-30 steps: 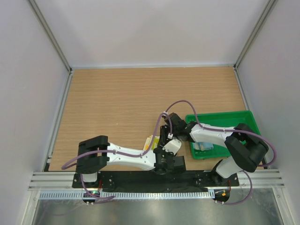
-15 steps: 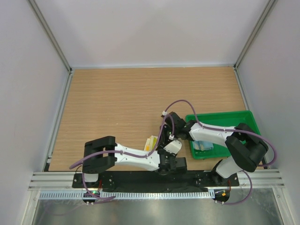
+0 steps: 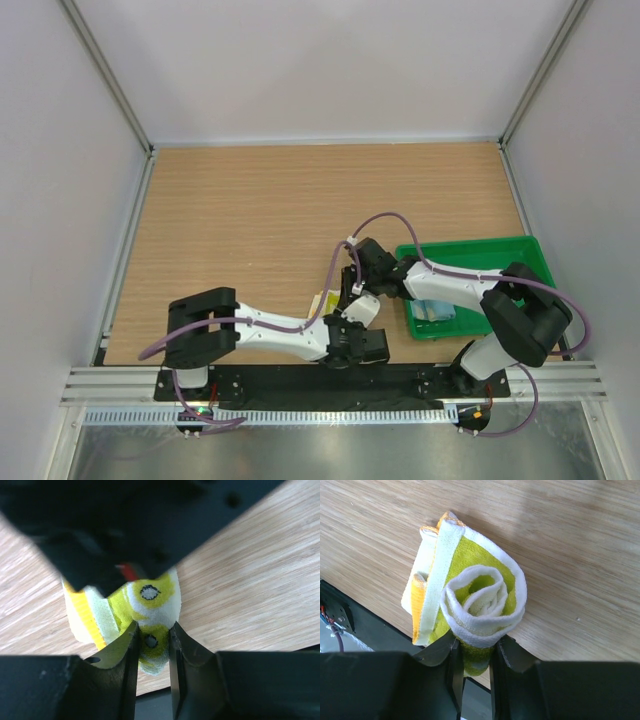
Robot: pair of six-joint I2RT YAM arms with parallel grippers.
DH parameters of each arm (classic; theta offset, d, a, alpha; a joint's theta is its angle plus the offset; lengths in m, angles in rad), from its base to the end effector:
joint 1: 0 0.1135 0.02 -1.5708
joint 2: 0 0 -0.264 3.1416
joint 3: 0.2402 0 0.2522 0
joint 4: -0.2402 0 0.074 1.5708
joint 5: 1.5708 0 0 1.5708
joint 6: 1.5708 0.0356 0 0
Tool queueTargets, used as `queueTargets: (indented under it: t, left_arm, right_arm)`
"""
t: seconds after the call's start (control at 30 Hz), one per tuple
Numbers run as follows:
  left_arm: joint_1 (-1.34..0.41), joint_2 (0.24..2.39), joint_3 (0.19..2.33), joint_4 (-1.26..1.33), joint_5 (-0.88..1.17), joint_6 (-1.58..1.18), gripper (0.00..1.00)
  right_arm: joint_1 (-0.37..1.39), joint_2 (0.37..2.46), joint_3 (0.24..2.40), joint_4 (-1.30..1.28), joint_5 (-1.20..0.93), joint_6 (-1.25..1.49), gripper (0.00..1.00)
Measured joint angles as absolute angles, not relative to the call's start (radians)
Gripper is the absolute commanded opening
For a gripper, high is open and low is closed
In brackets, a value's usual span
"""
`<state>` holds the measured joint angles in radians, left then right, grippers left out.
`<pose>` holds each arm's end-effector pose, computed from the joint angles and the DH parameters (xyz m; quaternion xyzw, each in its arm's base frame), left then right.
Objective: Roll the towels
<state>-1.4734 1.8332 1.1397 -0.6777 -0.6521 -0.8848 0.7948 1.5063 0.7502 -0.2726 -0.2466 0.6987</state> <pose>0.0541 -0.3318 0.1578 0.2429 0.9113 0.0344 0.3306 0.1888 0.2048 0.1596 -0.0788 0.9535 0.2674 0.1145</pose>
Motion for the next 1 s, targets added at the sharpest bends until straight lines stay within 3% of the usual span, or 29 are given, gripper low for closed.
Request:
queueTargets:
  t: [0.07, 0.2, 0.3, 0.43, 0.57, 1.0]
  left_arm:
    - [-1.462, 1.803, 1.107, -0.643, -0.634, -0.886, 0.06]
    - [-1.426, 1.723, 1.024, -0.558, -0.578, -0.887, 0.05]
    - [-1.405, 1.674, 0.967, -0.503, -0.548, -0.888, 0.04]
    - [-1.383, 1.626, 0.914, -0.447, -0.519, -0.888, 0.04]
    - [-1.363, 1.584, 0.866, -0.399, -0.494, -0.889, 0.04]
    - [-1.190, 1.332, 0.585, -0.133, -0.257, -0.939, 0.03]
  right_arm:
    - [0.795, 1.509, 0.752, -0.274, -0.246, 0.699, 0.11]
    - [0.794, 1.530, 0.765, -0.278, -0.246, 0.703, 0.48]
    - [0.785, 1.546, 0.774, -0.294, -0.247, 0.704, 0.67]
    - [0.751, 1.553, 0.812, -0.347, -0.249, 0.692, 0.78]
    - [0.688, 1.553, 0.876, -0.421, -0.236, 0.676, 0.84]
    - [0.593, 1.466, 0.972, -0.496, -0.193, 0.648, 0.85]
